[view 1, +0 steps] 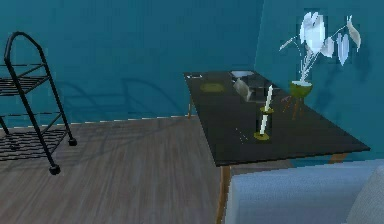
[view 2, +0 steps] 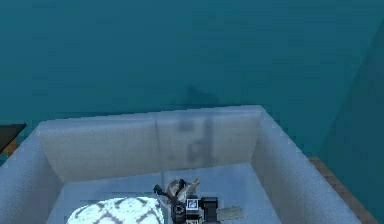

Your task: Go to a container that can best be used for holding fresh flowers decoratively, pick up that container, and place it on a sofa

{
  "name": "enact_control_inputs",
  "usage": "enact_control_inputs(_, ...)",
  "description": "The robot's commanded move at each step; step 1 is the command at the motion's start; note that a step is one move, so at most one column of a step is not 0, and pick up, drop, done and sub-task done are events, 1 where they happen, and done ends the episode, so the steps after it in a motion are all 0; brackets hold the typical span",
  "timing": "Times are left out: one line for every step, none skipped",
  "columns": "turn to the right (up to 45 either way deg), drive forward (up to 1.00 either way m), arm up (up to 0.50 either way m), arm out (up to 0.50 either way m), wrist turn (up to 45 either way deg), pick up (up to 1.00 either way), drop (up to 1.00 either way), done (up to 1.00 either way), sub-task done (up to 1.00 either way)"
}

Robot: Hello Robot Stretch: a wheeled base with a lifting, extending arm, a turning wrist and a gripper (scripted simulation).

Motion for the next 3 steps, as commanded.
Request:
enact_control_inputs(0.0, 0.00, 0.10, 0.00, 0.0, 0.00, 0.00, 0.00, 0.00)
enact_control_inputs(0.0, 0.00, 0.00, -0.08, 0.0, 0.00, 0.00, 0.00, 0.00)
enact_control_inputs(0.0, 0.00, 0.00, 0.00, 0.0, 0.00, 0.00, 1.00, 0.00)
